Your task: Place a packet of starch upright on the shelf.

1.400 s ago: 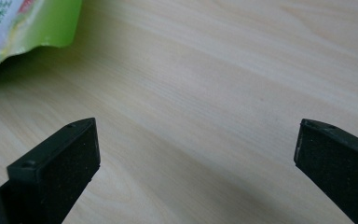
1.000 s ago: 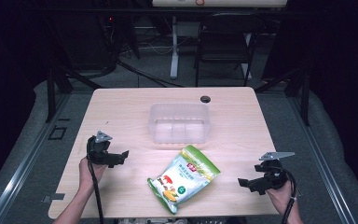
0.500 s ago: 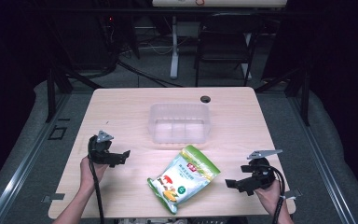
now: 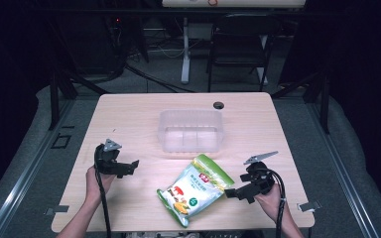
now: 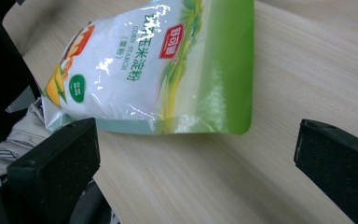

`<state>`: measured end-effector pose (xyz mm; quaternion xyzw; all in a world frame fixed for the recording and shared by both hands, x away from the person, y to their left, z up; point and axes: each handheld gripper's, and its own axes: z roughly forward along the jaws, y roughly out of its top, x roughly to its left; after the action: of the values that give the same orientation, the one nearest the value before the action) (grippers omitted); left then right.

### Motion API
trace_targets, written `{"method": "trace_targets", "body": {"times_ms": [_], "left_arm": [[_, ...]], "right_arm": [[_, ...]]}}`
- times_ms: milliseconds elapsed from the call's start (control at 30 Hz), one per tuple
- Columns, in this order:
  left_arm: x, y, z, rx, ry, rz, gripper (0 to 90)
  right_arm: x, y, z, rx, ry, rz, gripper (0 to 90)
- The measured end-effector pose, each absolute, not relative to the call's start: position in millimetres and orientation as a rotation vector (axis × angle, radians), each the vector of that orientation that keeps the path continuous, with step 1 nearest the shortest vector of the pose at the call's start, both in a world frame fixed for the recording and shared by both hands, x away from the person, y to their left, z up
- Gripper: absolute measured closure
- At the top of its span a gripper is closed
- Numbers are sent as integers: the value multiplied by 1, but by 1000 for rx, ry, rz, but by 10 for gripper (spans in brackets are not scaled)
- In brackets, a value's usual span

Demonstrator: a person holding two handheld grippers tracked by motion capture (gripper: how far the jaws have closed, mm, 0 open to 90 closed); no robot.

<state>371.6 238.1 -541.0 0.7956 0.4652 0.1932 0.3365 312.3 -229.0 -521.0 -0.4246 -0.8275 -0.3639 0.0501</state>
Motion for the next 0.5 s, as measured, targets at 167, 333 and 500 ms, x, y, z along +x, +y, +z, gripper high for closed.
{"method": "trace_targets", "body": {"times_ms": [167,333,500], "left_arm": [[372,238,-541,2082,1206,502,8],[372,238,-541,2087,1205,497,9],[372,237,-541,2089,1204,495,10]], "right_arm": [[322,-223,-526,-1291,-2485,-1090,0],[331,-219,-530,-1285,-2472,-1065,0],[337,-213,-535,-1268,-2455,-1017,0]]}}
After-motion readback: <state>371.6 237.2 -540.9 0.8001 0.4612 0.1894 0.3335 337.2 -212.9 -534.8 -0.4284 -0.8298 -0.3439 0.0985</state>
